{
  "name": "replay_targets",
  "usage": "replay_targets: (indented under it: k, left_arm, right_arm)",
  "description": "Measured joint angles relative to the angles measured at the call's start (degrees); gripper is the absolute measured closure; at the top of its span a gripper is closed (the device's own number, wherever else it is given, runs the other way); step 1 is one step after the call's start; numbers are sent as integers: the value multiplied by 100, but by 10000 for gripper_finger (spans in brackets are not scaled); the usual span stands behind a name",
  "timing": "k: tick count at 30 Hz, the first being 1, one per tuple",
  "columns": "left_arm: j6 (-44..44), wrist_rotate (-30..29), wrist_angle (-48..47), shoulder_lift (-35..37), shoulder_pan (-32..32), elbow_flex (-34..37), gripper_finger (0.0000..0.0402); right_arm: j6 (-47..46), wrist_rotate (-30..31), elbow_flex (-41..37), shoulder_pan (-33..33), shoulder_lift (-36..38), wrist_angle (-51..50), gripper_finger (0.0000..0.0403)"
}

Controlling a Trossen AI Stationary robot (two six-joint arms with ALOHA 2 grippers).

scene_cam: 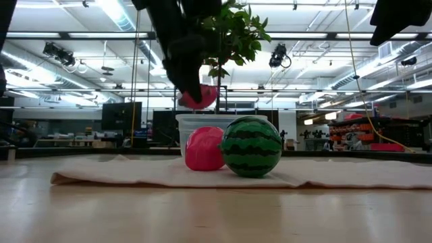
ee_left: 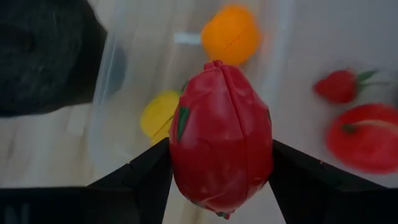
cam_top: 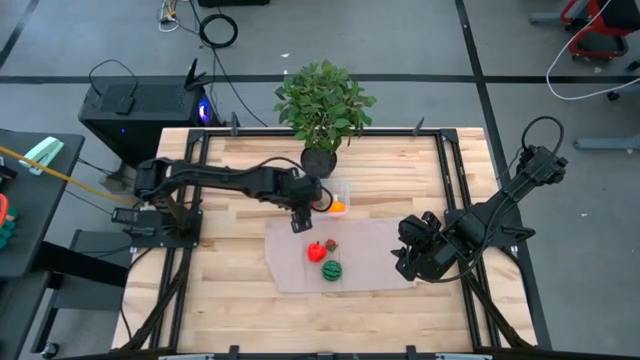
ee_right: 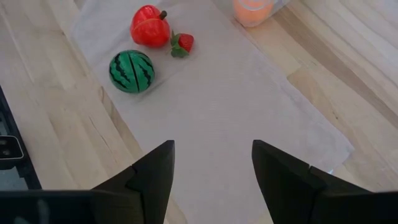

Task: Pick and placing Produce into tupperware
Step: Put the dragonfruit into the transparent bin

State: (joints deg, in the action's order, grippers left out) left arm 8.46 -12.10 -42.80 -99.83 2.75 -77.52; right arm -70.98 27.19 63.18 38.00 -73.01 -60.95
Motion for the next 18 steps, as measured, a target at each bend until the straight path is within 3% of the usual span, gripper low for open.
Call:
replay_targets:
  k: [18]
  left_arm:
    - [-775,-336,552,-155,4,0,161]
  right_arm:
    - [-90,25,0,0,0,2,182]
